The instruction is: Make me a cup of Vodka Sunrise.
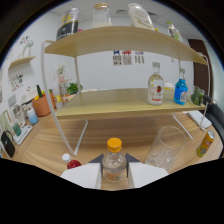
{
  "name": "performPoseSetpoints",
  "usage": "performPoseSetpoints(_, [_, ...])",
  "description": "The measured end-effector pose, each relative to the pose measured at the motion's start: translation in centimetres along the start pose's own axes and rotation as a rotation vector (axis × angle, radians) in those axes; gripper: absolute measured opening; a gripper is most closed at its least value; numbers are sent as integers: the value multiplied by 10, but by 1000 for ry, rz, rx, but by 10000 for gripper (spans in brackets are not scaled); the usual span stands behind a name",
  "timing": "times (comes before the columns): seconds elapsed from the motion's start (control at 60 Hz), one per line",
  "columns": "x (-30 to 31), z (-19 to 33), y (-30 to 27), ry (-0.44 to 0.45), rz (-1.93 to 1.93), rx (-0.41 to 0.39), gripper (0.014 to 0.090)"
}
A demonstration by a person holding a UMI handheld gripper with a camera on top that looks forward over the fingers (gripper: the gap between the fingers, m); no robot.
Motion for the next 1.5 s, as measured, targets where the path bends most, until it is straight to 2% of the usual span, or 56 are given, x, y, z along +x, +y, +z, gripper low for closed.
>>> performPoseSetpoints(0.183, [0, 38, 25, 9, -1, -61, 352])
performPoseSetpoints(0.383, [-2, 55, 43, 3, -11, -126, 355])
performPoseSetpoints(0.717, [-3, 44, 51, -23, -81, -138, 374])
performPoseSetpoints(0.817, [2, 35, 50, -11, -96, -145, 489])
performPoseSetpoints(0.9, [0, 21, 41, -24, -92, -134, 749])
performPoseSetpoints(0.933, [-1, 13, 33, -34, -93, -119, 821])
performPoseSetpoints(0.967, [-1, 4, 26, -39, -95, -104, 863])
performPoseSetpoints(1.267, [49, -94, -23, 21, -79, -15, 860])
performPoseSetpoints(1.4, [89, -124, -33, 82, -54, -15, 866])
performPoseSetpoints(1.5, [116, -138, -65, 111, -44, 34, 865])
